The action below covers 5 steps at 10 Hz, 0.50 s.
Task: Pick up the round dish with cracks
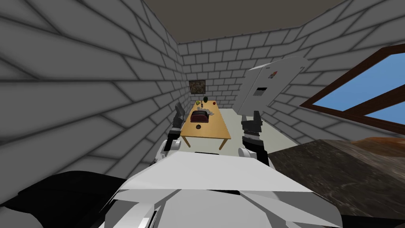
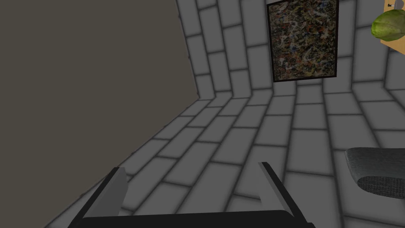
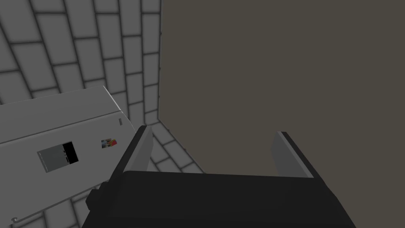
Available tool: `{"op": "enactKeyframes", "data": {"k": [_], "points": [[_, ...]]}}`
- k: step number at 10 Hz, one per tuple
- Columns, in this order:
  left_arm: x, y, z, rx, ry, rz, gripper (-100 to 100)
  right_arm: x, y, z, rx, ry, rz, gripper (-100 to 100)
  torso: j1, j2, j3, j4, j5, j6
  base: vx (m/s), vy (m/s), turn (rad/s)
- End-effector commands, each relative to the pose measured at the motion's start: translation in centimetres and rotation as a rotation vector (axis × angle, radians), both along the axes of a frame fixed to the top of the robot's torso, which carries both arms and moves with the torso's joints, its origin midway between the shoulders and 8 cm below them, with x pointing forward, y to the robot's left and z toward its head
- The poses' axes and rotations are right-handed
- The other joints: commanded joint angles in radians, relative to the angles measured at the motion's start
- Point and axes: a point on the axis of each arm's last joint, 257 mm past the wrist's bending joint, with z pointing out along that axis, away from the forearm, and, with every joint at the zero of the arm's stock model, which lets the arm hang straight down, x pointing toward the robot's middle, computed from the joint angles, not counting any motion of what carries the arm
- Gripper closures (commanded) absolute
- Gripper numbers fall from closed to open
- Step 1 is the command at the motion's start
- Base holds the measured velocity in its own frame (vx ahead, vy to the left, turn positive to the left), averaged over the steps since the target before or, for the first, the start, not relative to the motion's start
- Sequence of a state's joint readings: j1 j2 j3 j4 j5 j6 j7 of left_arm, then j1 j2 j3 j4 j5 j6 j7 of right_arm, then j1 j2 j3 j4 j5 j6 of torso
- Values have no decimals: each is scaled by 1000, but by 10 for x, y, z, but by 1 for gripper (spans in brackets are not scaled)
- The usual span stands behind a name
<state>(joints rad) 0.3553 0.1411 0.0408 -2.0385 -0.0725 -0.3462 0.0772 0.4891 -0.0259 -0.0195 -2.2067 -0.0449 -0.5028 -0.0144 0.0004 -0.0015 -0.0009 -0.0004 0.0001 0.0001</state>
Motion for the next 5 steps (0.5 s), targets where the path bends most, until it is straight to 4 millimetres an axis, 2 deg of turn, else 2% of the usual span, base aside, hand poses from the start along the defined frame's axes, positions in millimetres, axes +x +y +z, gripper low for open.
{"op": "enactKeyframes", "data": {"k": [1,2,4,5], "points": [[16,3,-21,-5,64,5,-100,0,0,0,0,0,0,0,0,0,0,0,0,0,18,5,-28],[16,3,-22,-5,66,5,-100,0,0,0,0,0,0,0,0,0,0,0,0,0,15,6,-8],[37,4,-49,-11,148,9,-100,0,0,0,0,0,0,0,0,0,0,0,0,0,16,8,-22],[37,4,-50,-12,153,10,-100,0,0,0,0,0,0,0,0,0,0,0,0,0,14,8,-11]]}}
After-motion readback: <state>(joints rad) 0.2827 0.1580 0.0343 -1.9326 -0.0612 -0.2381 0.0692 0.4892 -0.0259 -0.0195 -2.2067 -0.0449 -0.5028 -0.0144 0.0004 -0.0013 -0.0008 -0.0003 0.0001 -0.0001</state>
